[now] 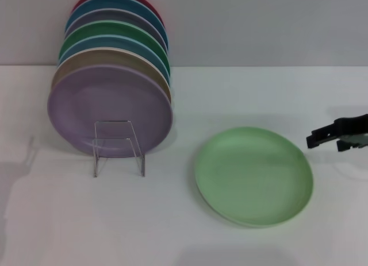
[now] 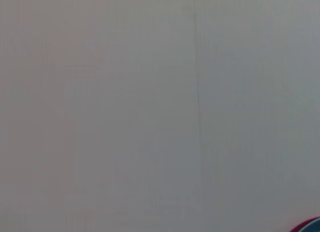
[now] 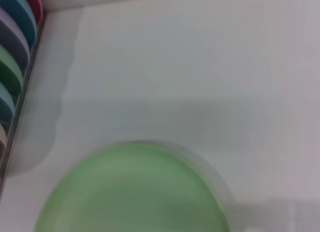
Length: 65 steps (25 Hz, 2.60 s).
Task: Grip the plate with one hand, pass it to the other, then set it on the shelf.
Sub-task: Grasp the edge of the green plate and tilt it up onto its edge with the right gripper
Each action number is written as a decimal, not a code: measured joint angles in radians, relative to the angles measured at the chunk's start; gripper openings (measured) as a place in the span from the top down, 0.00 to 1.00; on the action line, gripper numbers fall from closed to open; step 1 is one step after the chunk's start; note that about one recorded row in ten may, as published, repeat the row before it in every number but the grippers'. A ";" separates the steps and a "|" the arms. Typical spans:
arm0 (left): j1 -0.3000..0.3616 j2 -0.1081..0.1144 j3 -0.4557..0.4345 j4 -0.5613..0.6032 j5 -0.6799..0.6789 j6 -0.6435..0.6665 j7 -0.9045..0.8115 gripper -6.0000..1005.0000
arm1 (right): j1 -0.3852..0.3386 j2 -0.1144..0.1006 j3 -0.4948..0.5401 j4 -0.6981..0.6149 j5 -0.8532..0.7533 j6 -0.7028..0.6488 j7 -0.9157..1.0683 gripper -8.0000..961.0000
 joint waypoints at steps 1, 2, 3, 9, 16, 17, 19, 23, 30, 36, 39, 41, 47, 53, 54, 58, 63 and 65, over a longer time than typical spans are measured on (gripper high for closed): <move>0.000 0.000 0.000 -0.001 0.000 0.000 0.000 0.17 | 0.005 0.000 -0.003 -0.013 -0.005 -0.004 -0.002 0.18; 0.000 0.000 0.001 -0.003 0.000 0.000 0.000 0.17 | 0.008 0.000 -0.008 -0.022 -0.010 -0.008 -0.003 0.18; -0.001 0.000 0.001 -0.004 0.000 0.000 0.000 0.17 | 0.010 0.000 -0.016 -0.028 -0.014 -0.013 -0.004 0.18; -0.006 0.000 0.001 -0.004 0.000 0.000 0.000 0.17 | 0.017 0.000 -0.055 -0.077 -0.021 -0.050 -0.004 0.18; -0.013 0.000 0.001 0.000 0.000 0.000 0.000 0.17 | 0.029 0.000 -0.091 -0.132 -0.021 -0.092 -0.006 0.18; -0.014 0.000 0.001 0.000 0.000 0.000 0.000 0.17 | 0.030 0.000 -0.097 -0.136 -0.021 -0.096 -0.006 0.18; -0.016 0.000 0.001 0.000 0.000 0.000 0.000 0.17 | 0.035 0.000 -0.102 -0.146 -0.021 -0.104 -0.007 0.18; -0.018 0.000 0.001 0.000 0.000 0.000 0.000 0.17 | 0.045 0.000 -0.103 -0.174 -0.022 -0.116 -0.007 0.18; -0.018 0.000 0.002 0.001 0.000 -0.001 0.000 0.17 | 0.056 0.000 -0.105 -0.192 -0.032 -0.121 -0.009 0.18; -0.018 0.000 0.004 0.001 0.000 -0.001 0.000 0.17 | 0.061 0.000 -0.118 -0.214 -0.032 -0.130 -0.015 0.18; -0.015 0.000 0.005 0.000 0.000 -0.002 0.000 0.17 | 0.067 0.000 -0.128 -0.220 -0.032 -0.132 -0.015 0.18; -0.013 0.000 0.006 -0.001 0.000 -0.002 0.000 0.17 | 0.068 0.000 -0.129 -0.221 -0.032 -0.132 -0.014 0.18; -0.014 0.000 0.006 0.001 0.000 -0.002 0.000 0.17 | 0.071 0.000 -0.129 -0.235 -0.032 -0.136 -0.015 0.18; -0.013 0.000 0.006 0.002 0.000 -0.002 0.000 0.17 | 0.074 0.000 -0.130 -0.236 -0.034 -0.139 -0.011 0.18; -0.014 0.000 0.006 0.002 0.000 -0.002 0.000 0.17 | 0.075 0.000 -0.131 -0.236 -0.037 -0.141 -0.010 0.18; -0.017 0.000 0.006 0.001 0.000 -0.002 0.000 0.17 | 0.081 0.000 -0.131 -0.249 -0.044 -0.146 -0.009 0.25; -0.018 0.001 0.005 0.001 0.000 -0.002 0.000 0.17 | 0.091 0.000 -0.132 -0.272 -0.052 -0.146 -0.015 0.36; -0.019 0.002 0.003 0.001 0.000 -0.002 0.000 0.17 | 0.094 0.000 -0.132 -0.273 -0.056 -0.146 -0.015 0.41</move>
